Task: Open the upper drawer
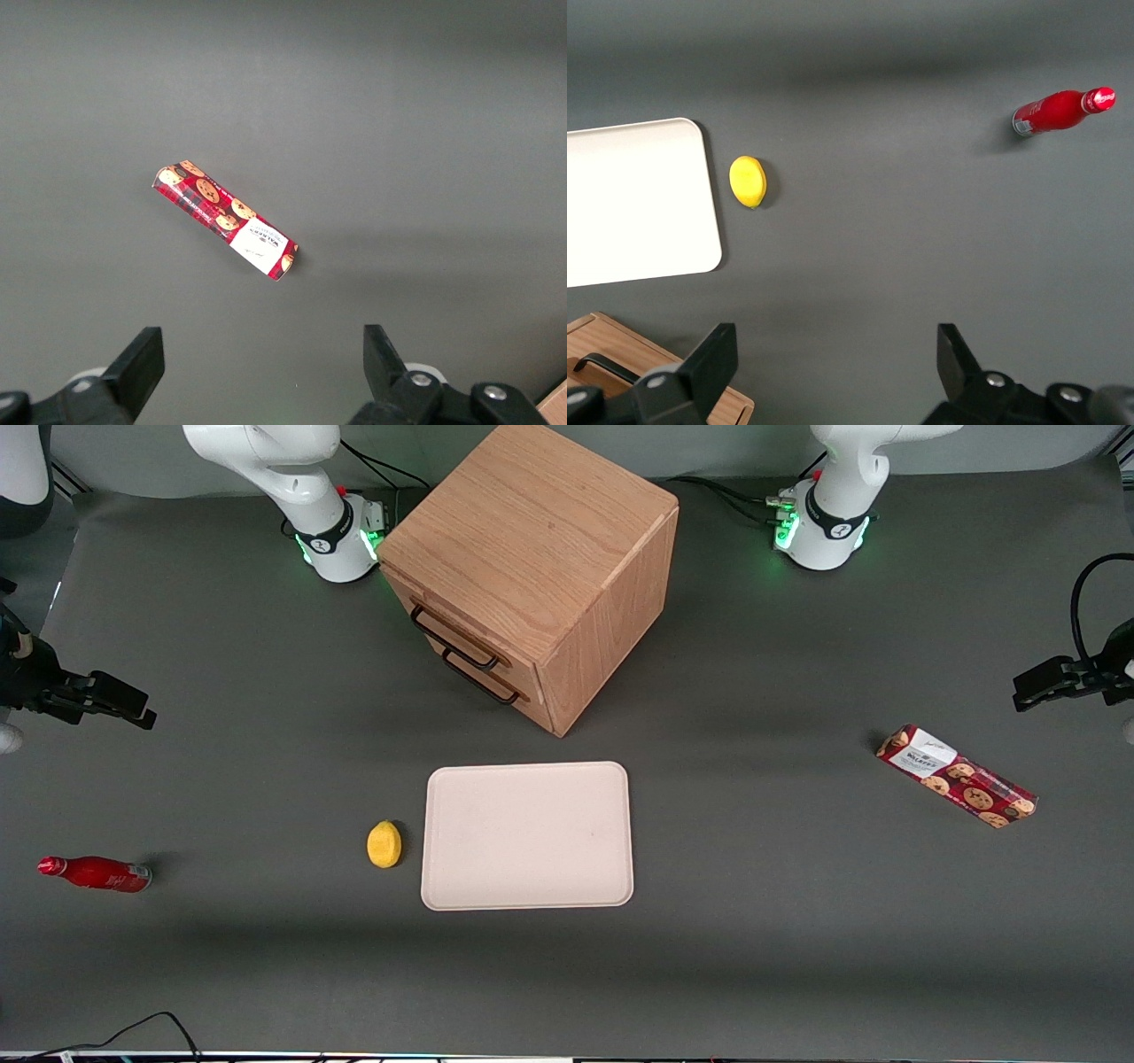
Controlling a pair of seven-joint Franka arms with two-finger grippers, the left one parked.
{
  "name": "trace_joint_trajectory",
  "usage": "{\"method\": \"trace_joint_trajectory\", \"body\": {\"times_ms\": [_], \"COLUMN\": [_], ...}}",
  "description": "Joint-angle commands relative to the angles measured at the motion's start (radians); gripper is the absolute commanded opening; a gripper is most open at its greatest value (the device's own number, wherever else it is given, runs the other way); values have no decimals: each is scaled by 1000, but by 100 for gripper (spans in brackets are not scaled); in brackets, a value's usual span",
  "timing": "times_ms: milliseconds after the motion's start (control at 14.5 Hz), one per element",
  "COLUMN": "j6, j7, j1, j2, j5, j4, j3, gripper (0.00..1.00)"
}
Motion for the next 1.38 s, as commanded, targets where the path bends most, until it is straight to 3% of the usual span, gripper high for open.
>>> {"method": "trace_joint_trajectory", "body": {"times_ms": [0, 756, 1031, 1306], "j6": [-12, -60, -141, -196], "j7": [23, -15, -240, -391], "j1": [7, 10, 12, 13], "j2": [18, 15, 15, 12], "j5": [-20, -14, -8, 113], "j4": [34, 32, 31, 28], "j3": [3, 4, 47, 73], "gripper": [100, 100, 100, 100]}}
